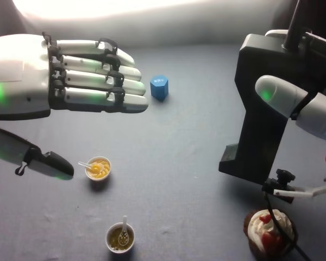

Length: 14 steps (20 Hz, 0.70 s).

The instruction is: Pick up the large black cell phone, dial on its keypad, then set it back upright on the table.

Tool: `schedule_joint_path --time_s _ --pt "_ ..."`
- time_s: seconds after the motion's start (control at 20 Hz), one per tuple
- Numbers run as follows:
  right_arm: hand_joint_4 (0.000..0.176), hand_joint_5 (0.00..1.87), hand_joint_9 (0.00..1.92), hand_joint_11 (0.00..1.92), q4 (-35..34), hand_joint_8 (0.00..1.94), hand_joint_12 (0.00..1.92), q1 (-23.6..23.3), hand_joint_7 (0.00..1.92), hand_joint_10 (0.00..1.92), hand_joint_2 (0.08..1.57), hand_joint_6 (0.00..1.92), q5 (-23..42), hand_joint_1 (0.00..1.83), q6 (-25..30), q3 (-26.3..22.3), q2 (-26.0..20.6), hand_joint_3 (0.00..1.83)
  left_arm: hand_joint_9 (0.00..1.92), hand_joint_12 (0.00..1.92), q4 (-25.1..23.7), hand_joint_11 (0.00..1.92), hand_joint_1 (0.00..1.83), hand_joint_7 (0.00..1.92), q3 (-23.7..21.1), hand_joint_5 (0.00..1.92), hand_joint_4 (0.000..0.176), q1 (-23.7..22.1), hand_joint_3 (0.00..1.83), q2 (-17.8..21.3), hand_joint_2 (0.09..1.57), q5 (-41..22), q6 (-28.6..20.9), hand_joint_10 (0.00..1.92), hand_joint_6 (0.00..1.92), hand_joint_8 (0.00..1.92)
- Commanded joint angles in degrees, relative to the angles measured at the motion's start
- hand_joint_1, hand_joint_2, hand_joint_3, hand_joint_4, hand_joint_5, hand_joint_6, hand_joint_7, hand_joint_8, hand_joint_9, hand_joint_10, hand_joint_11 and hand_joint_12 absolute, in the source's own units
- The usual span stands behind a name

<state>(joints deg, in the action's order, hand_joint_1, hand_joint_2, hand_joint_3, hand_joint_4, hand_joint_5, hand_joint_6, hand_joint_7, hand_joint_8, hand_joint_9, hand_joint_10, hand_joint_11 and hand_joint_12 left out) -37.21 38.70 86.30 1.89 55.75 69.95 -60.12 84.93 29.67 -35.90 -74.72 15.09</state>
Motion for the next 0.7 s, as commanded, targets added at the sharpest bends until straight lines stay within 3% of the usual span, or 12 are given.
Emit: schedule_joint_path --time_s 0.0,0.05,0.1,0.2,0.3,0.35,0.4,0.45,0.5,0.55,0.6,0.65 --pt "0.000 0.96 1.11 0.99 3.93 0.94 1.33 -0.81 0.94 0.88 1.07 0.82 7.28 1.47 1.72 0.09 -0.77 0.00 0.22 0.59 5.54 0.00 0.46 0.23 -0.25 0.19 0.000 -1.33 0.00 0.15 1.06 -3.74 0.72 0.00 0.00 0.00" --pt "0.000 1.02 1.07 0.92 4.03 0.95 1.46 -0.81 0.94 0.92 1.07 0.70 7.29 1.49 1.72 0.03 -0.83 0.00 0.19 0.53 5.59 0.00 0.41 0.21 -0.24 0.17 0.000 -1.32 0.00 0.15 1.07 -3.73 1.09 0.00 0.00 0.00" --pt "0.000 1.02 1.05 0.95 4.05 0.99 1.19 -0.81 0.94 1.05 1.08 0.78 7.29 1.41 1.72 -0.15 -0.92 0.00 0.17 0.47 5.61 0.00 0.39 0.19 -0.26 0.16 0.000 -1.32 0.00 0.15 1.08 -3.71 1.39 0.00 0.00 0.00" --pt "0.000 0.98 1.03 1.00 4.06 1.01 1.02 -0.81 0.92 1.12 1.10 0.87 7.29 1.38 1.71 -0.47 -1.04 0.00 0.08 0.18 5.63 0.00 0.35 0.10 -0.33 0.10 0.000 -1.32 0.00 0.15 1.10 -3.70 1.55 0.00 0.00 0.00" --pt "0.000 0.99 1.01 0.98 4.06 0.97 1.00 -1.37 0.95 1.14 1.10 0.87 7.29 1.38 1.71 -0.68 -1.22 0.00 0.09 0.19 5.62 0.00 0.39 0.11 -0.01 0.12 0.000 -1.40 0.00 0.16 1.10 -4.28 1.43 0.00 0.00 0.00" --pt "0.000 1.01 1.03 0.93 4.06 0.90 1.38 -1.70 0.95 1.00 1.08 0.77 7.29 1.47 1.71 -0.78 -1.31 0.00 0.10 0.21 5.62 0.00 0.38 0.11 0.26 0.12 0.000 -1.50 0.00 0.15 1.10 -4.58 1.37 0.00 0.00 0.00" --pt "0.000 0.96 1.02 0.96 4.06 0.96 1.16 -2.10 0.95 1.11 1.09 0.87 7.28 1.40 1.71 -1.01 -1.48 0.00 0.11 0.25 5.61 0.00 0.38 0.13 0.58 0.13 0.000 -1.62 0.00 0.14 1.10 -4.77 0.89 0.01 0.00 0.00" --pt "0.000 0.96 1.01 0.99 4.06 1.01 1.05 -2.38 0.93 1.15 1.10 0.87 7.28 1.39 1.72 -1.20 -1.64 0.00 0.11 0.26 5.59 0.00 0.35 0.12 0.76 0.11 0.000 -1.64 0.00 0.12 1.10 -4.99 -0.15 0.01 0.00 0.00" --pt "0.000 0.99 1.01 0.94 4.07 0.98 1.38 -2.62 0.92 1.03 1.09 0.76 7.28 1.47 1.87 -1.32 -1.83 0.00 0.13 0.30 5.42 0.00 0.36 0.15 1.05 0.11 0.000 -1.64 0.00 0.10 1.09 -5.51 -1.32 0.01 0.00 0.01" --pt "0.000 1.00 1.02 0.96 4.38 1.00 1.14 -2.77 0.92 1.11 1.09 0.81 7.28 1.40 2.14 -1.34 -2.06 0.00 0.14 0.31 5.02 0.00 0.36 0.17 1.66 0.12 0.000 -1.65 0.00 0.02 1.09 -6.39 -2.73 0.01 0.00 0.01" --pt "0.000 1.01 1.01 0.94 4.74 0.97 1.38 -2.79 0.92 1.02 1.08 0.75 7.28 1.48 2.44 -1.29 -2.24 0.00 0.14 0.27 4.87 0.00 0.36 0.16 2.10 0.11 0.000 -1.65 0.00 -0.05 1.09 -6.80 -3.23 0.00 0.00 0.01" --pt "0.000 0.97 1.02 0.95 5.57 1.00 1.15 -2.79 0.93 1.11 1.10 0.84 7.33 1.40 2.90 -1.19 -2.62 0.00 0.14 0.27 4.80 0.00 0.37 0.17 2.70 0.12 0.000 -1.66 0.00 -0.12 1.09 -7.19 -3.51 0.00 0.01 0.01"
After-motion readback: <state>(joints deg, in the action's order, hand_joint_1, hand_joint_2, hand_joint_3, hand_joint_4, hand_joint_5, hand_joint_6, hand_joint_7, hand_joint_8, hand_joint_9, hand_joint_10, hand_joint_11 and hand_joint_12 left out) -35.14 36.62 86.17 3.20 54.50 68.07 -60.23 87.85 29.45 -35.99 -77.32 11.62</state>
